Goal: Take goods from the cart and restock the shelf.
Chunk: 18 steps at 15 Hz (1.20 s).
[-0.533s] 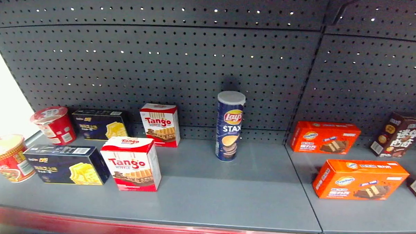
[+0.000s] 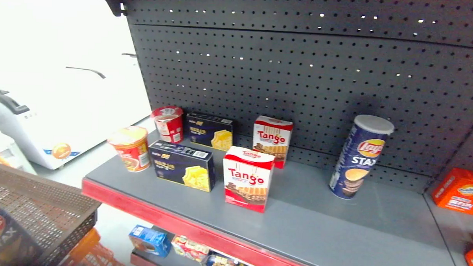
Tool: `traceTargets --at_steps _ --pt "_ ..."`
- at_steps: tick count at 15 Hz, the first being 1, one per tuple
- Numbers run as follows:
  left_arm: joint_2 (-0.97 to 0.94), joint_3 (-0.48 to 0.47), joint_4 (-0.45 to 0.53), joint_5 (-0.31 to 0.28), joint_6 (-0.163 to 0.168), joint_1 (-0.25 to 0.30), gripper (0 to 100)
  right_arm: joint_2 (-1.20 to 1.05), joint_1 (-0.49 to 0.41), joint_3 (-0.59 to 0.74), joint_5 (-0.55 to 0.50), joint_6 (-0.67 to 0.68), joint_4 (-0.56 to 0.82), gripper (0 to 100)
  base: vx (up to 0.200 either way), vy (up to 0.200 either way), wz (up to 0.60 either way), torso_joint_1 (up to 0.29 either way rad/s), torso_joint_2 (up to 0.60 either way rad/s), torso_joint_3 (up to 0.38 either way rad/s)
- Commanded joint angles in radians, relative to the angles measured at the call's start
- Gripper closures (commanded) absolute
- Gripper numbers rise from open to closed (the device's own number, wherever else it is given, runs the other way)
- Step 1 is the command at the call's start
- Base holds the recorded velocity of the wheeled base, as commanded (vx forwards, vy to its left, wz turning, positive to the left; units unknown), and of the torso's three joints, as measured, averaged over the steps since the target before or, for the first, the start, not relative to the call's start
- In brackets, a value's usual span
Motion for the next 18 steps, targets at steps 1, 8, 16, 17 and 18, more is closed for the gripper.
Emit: traceTargets --at_steps 1,8,16,17,18 --pt "0.001 0.0 0.0 0.0 0.0 0.0 0 0.001 0.0 0.0 0.0 0.0 0.0 0 0.0 0.0 0.6 0.007 0.01 0.002" --pt "0.001 0.0 -0.001 0.0 0.001 0.0 0 0.001 0.0 0.0 0.0 0.0 0.0 0 0.0 0.0 0.6 0.002 0.0 0.003" --pt "0.043 -0.118 0.005 0.027 0.118 -0.003 0 0.001 0.0 0.0 -0.001 0.004 0.0 0 0.0 0.0 0.15 0.001 0.0 0.0" --pt "0.23 -0.276 0.071 0.026 0.146 -0.032 0 0.001 0.0 0.0 -0.001 0.004 0.0 0 0.0 0.0 0.0 0.0 0.0 0.0" --pt "0.325 -0.376 0.103 0.034 0.152 -0.052 0 0.001 0.0 0.0 -0.001 0.004 0.0 0 0.0 0.0 0.0 0.0 0.0 0.0"
